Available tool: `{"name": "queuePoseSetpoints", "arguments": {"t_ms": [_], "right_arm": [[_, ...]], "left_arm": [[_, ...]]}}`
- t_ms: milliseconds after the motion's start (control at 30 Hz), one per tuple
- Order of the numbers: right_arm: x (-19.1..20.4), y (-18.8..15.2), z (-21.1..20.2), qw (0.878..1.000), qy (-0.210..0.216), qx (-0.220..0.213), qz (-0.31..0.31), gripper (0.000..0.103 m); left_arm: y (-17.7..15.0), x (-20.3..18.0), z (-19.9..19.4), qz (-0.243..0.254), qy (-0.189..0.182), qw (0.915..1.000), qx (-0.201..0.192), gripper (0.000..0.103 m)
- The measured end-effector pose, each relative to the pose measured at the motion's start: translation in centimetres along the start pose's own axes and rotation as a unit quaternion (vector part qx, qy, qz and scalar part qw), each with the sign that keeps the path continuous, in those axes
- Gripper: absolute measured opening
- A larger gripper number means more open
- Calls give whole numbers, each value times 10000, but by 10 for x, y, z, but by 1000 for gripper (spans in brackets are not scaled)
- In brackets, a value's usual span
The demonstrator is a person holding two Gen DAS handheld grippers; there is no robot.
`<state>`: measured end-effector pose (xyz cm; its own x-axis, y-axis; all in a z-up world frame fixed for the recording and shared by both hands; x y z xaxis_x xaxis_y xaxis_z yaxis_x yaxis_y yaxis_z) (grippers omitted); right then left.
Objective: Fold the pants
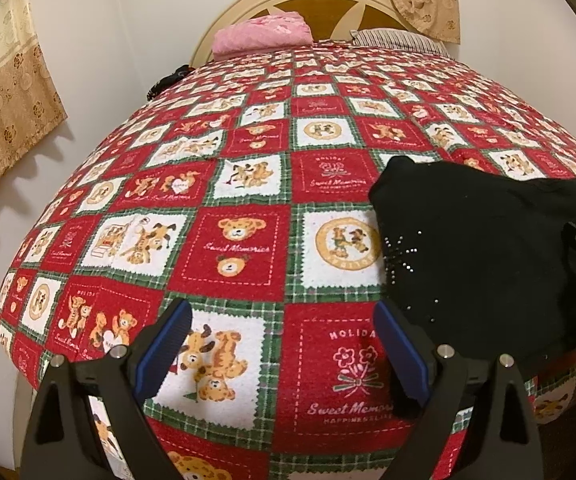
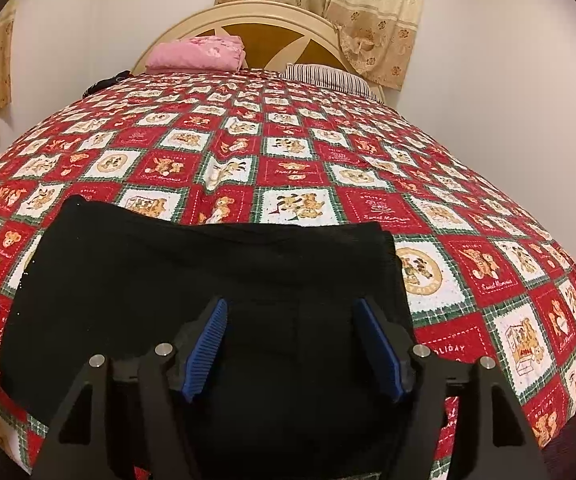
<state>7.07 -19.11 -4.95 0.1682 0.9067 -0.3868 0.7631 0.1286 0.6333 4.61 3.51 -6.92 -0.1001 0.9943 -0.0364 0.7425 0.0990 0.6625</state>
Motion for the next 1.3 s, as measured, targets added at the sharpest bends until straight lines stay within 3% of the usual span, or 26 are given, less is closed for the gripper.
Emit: {"name": "queuePoseSetpoints", "arguments": {"t_ms": [1133, 1300], "right_arm": [[5, 0, 3, 9999, -80, 81, -66, 79], [1, 2, -3, 9999, -44, -78, 105, 79]], "left_arm": [[-10, 10, 5, 12, 142, 9999, 63, 94], [0, 15, -3, -101, -16, 9999, -81, 94]]}}
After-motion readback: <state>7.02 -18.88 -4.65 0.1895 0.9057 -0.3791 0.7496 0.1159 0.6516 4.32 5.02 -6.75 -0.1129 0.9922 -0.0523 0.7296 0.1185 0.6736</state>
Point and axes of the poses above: each gripper's, at about its wrist camera, not at the fingertips, and z roughly the way its jaws point, x to its left, y to its top, the point moved 6 cm from there along z, roughly the way its jaws point, and after that the axes turned 14 degrees about -z, right-handed, at the moved point
